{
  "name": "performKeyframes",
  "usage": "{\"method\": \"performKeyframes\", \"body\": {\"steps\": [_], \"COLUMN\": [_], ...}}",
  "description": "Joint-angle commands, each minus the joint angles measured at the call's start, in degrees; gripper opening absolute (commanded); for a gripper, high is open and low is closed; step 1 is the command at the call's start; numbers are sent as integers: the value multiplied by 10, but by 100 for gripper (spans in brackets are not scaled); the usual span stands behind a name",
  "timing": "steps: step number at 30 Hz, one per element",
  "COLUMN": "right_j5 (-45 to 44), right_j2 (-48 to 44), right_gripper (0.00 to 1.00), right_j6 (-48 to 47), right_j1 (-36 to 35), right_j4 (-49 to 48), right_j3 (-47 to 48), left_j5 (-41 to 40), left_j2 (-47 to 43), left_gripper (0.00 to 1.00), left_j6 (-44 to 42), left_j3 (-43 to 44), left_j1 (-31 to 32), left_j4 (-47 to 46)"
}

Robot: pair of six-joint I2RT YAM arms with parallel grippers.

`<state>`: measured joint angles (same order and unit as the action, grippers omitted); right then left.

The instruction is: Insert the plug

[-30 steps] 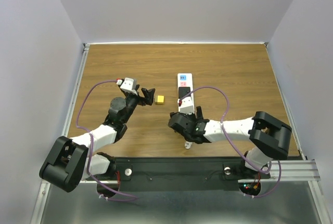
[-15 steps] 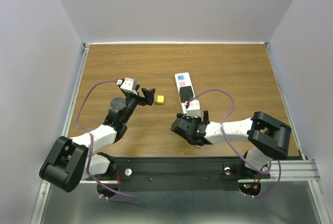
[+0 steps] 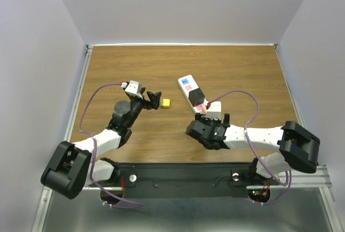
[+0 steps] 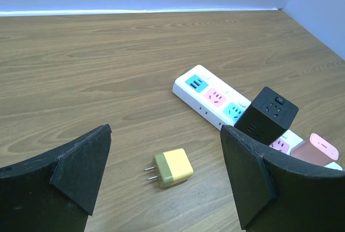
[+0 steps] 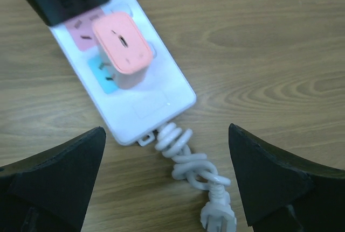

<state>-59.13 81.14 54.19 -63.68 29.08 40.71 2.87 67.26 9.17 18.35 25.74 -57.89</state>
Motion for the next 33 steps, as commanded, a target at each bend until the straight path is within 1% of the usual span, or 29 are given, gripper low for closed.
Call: {"method": "performKeyframes", "body": {"steps": [1,2,3,4,5,6,7,10,12,16,19,21,24,28,33], "right_j5": [-50,-50,-40,-29,0,13,23,55,93,137,182,209,217,292,342], "right_j2": [-13,-14,-20,-26,-38,-42,-45,-38,-27,9,25,32,44,60,73], "right_gripper": [100,100,100,100,100,100,100,100,100,100,100,100,100,100,100], "right_j6": [-66,-87,-115,-184,-251,-252,-295,-350,-373,-411,-432,-455,-478,-513,-524], "right_j1": [0,0,0,0,0,0,0,10,25,72,114,143,161,193,208], "right_j4": [9,0,-39,-71,-141,-169,-191,-230,-249,-267,-286,-326,-342,-365,-377], "right_j3": [80,88,92,91,87,87,90,109,131,156,154,148,151,152,154], "left_j5": [4,3,3,3,2,2,3,4,5,5,5,5,4,3,1], "left_j2": [-5,-5,-3,-3,1,1,4,3,1,1,0,0,1,2,4], "left_gripper": [94,94,94,94,94,94,94,94,94,94,94,94,94,94,94], "left_j6": [-1,0,0,-1,-1,-2,-1,-1,-1,0,0,0,-1,-1,-2], "left_j3": [-5,-5,-4,-4,-3,-2,-2,-2,-2,-3,-4,-3,-2,-3,-2], "left_j1": [-4,-4,-4,-4,-4,-5,-4,-5,-5,-5,-5,-5,-5,-5,-5], "left_j4": [-40,-40,-42,-42,-42,-41,-41,-40,-40,-40,-40,-41,-40,-41,-41]}}
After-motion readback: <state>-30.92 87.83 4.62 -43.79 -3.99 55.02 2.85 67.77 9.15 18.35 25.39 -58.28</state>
